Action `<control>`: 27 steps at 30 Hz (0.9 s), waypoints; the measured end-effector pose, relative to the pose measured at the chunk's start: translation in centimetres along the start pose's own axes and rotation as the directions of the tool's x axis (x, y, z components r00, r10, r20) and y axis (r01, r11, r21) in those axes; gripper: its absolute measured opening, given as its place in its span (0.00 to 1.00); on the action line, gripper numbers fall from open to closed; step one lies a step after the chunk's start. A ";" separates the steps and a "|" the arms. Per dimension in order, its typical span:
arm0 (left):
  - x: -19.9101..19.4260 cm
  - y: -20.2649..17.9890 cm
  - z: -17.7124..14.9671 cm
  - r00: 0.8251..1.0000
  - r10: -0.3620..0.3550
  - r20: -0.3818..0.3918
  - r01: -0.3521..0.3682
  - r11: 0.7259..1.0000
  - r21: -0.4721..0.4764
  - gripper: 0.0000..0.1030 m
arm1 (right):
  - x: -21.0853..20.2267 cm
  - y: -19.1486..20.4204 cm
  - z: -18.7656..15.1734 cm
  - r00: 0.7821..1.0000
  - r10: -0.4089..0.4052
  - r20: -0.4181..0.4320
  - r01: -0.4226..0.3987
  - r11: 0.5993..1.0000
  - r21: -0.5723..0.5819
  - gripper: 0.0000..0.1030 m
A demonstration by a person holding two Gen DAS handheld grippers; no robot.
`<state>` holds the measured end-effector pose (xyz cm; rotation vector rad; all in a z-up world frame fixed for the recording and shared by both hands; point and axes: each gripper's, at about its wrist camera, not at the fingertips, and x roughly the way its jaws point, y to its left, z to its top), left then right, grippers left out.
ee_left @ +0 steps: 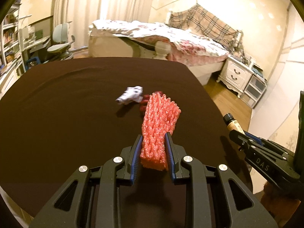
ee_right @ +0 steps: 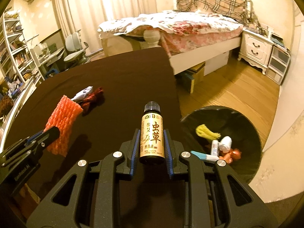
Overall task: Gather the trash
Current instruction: 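Lift the red foam net and tan bottle and carry them toward the bin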
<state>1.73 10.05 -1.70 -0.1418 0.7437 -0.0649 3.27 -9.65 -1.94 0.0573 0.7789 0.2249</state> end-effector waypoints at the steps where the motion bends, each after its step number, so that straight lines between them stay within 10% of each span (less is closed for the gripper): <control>1: 0.1 -0.4 0.0 1.000 -0.004 -0.001 0.004 1.000 0.011 0.26 | -0.2 -0.6 0.0 1.000 -0.006 0.004 0.006 1.000 0.010 0.23; 27: 3.6 -11.5 0.1 0.990 -0.135 -0.036 0.140 0.967 0.215 0.26 | -2.0 -9.8 -1.4 0.986 -0.161 0.034 0.154 0.974 0.164 0.23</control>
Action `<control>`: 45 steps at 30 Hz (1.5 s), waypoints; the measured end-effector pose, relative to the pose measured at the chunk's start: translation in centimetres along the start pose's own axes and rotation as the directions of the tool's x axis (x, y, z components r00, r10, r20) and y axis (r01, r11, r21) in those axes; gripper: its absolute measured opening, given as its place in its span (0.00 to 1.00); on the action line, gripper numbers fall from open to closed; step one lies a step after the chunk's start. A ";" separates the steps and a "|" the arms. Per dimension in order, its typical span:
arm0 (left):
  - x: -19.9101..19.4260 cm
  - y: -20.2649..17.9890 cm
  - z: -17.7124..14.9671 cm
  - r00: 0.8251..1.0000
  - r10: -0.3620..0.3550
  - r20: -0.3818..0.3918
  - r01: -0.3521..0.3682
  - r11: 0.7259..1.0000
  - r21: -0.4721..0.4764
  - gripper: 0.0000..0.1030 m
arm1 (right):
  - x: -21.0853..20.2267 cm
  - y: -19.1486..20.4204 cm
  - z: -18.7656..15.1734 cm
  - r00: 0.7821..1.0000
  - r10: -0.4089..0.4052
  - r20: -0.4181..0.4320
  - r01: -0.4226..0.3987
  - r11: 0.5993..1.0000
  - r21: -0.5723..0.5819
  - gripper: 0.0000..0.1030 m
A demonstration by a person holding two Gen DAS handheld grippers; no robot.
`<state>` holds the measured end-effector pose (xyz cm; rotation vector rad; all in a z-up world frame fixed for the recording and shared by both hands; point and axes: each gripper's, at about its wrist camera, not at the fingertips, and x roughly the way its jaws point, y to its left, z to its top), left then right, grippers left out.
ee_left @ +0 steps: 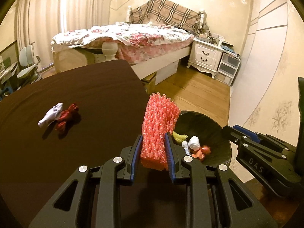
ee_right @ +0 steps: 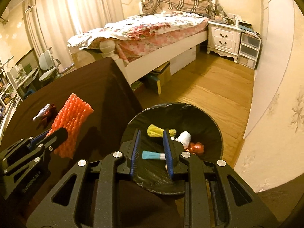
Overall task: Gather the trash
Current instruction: 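Lift the red foam net and tan bottle and carry them toward the bin, then open the right gripper over the bin while the left releases the foam net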
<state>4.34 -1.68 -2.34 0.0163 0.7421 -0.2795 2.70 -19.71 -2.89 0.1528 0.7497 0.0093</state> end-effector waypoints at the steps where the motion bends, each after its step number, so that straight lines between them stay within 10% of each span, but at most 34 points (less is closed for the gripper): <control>1: 0.2 -0.2 0.1 1.000 -0.002 -0.002 0.002 1.000 0.004 0.26 | 0.1 -0.1 0.0 1.000 -0.003 0.000 0.003 1.000 0.003 0.23; 18: 2.8 -2.4 0.7 0.999 -0.010 -0.032 0.012 0.999 0.043 0.26 | 0.6 -2.4 -0.3 0.999 -0.044 -0.006 0.044 0.998 0.051 0.24; 29: 2.9 -3.2 0.7 0.999 -0.020 -0.031 0.022 0.998 0.064 0.62 | 0.4 -3.5 -0.4 0.997 -0.072 0.000 0.072 0.995 0.069 0.26; 45: 1.6 -2.0 1.1 1.000 -0.006 -0.001 0.006 1.000 0.023 0.69 | 0.3 -3.3 -0.5 0.997 -0.072 0.003 0.072 0.995 0.063 0.38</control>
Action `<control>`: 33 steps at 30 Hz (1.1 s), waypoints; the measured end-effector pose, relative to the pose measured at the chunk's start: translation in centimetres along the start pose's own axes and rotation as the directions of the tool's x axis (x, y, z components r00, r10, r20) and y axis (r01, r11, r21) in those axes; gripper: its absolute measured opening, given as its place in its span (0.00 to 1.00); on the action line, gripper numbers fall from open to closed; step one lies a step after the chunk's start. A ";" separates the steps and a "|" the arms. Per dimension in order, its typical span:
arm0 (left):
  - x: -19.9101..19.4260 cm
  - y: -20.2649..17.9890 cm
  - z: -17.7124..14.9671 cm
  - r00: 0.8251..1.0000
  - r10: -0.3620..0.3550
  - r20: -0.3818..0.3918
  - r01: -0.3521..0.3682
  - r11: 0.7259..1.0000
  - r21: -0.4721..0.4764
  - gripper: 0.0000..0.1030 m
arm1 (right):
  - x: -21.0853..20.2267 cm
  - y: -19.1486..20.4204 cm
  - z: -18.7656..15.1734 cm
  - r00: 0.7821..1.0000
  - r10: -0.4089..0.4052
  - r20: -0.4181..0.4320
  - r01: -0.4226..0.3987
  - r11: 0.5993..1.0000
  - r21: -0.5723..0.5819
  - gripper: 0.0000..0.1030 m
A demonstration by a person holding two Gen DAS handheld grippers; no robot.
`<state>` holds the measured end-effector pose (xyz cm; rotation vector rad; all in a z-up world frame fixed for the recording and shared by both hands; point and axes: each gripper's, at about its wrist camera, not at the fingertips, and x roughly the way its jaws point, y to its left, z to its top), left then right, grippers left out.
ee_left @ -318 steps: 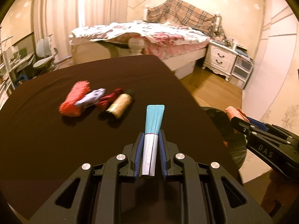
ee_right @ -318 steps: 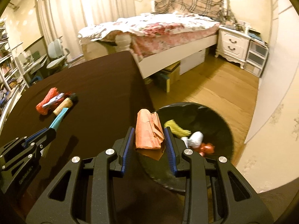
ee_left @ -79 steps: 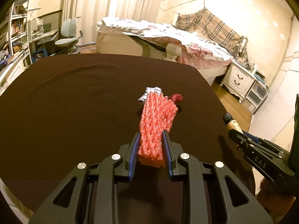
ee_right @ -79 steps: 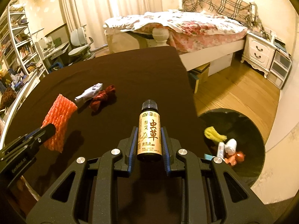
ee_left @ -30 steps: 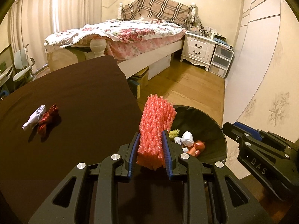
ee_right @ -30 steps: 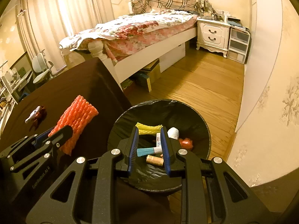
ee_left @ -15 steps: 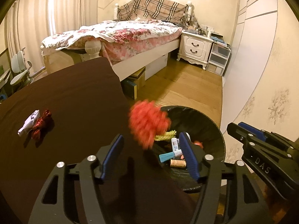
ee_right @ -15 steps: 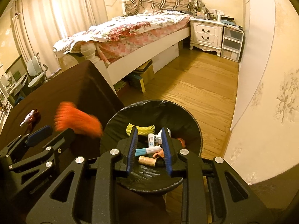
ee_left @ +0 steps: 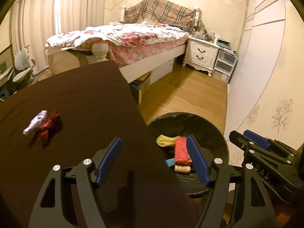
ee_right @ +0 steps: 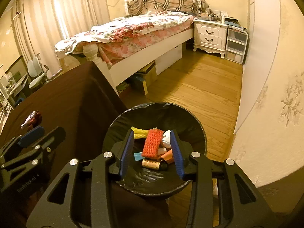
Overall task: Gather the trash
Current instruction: 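Open the right gripper over the bin while the left releases the foam net, then move both open grippers back to the white cloth and red ribbon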
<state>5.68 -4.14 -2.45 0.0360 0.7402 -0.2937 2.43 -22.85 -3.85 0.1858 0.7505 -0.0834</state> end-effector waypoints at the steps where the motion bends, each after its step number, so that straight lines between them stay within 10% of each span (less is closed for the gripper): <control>1: -0.2 0.3 0.0 1.000 0.010 0.005 -0.010 1.000 0.000 0.69 | -0.1 0.2 0.0 1.000 0.003 0.000 -0.003 1.000 -0.004 0.40; 15: -2.9 9.2 -1.4 0.980 0.201 0.005 -0.198 0.972 -0.123 0.70 | 0.5 8.6 0.4 0.993 0.116 -0.034 -0.119 0.987 -0.107 0.54; 33: -6.2 21.2 -4.8 0.900 0.431 -0.064 -0.432 0.866 -0.250 0.70 | 3.8 24.7 -0.8 0.944 0.273 -0.183 -0.317 0.905 -0.283 0.54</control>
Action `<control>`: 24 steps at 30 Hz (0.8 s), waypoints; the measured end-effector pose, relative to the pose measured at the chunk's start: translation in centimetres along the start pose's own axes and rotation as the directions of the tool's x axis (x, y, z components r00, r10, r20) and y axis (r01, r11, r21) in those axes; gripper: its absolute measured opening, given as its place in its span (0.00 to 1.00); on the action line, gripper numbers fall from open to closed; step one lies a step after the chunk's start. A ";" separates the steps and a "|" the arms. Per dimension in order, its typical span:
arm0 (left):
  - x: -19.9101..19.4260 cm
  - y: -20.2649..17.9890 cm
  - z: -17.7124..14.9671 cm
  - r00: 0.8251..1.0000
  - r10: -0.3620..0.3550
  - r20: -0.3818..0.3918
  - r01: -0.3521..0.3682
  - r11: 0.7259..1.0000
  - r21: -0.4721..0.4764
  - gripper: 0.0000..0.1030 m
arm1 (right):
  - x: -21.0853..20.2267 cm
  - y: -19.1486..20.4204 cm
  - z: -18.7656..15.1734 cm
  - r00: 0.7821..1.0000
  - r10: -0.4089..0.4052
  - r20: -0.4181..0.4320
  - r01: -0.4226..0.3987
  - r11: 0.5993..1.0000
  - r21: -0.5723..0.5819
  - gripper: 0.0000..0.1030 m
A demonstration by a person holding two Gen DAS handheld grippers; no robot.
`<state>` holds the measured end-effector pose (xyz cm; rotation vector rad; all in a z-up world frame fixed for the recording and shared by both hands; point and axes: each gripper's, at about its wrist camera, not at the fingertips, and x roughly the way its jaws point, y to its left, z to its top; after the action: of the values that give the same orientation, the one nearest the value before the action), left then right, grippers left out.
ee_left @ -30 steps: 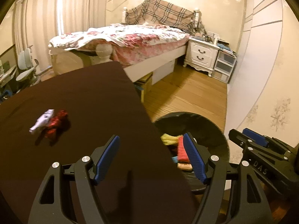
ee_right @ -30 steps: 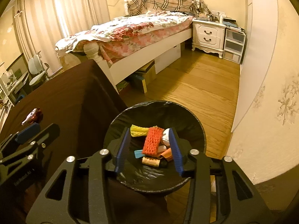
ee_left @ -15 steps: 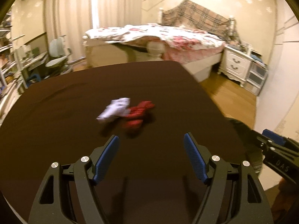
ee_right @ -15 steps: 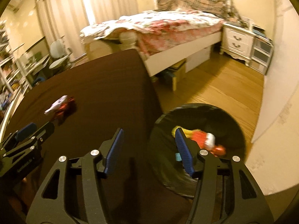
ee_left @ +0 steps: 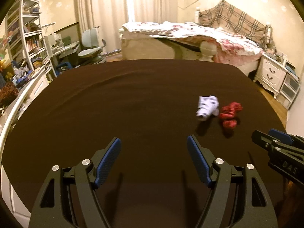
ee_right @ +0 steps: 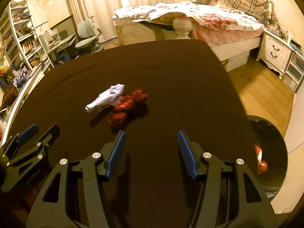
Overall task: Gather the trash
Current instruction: 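Move both open grippers back to the white cloth and red ribbon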
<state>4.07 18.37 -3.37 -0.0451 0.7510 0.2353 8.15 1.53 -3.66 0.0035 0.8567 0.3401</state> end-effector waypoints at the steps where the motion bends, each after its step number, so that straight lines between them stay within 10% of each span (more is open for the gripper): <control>1: 0.2 0.5 0.1 1.000 0.005 -0.002 -0.005 1.000 -0.005 0.70 | 0.5 0.4 0.4 1.000 0.001 -0.004 -0.001 1.000 -0.006 0.54; 24: 1.9 4.1 0.6 0.999 -0.005 -0.034 0.003 0.997 -0.076 0.70 | 3.4 -0.5 3.3 0.997 -0.069 -0.024 0.069 0.998 -0.001 0.59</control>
<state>4.85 22.75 -4.06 -0.1232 0.7760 0.2599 12.77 2.50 -4.12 -0.0298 0.8782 0.2758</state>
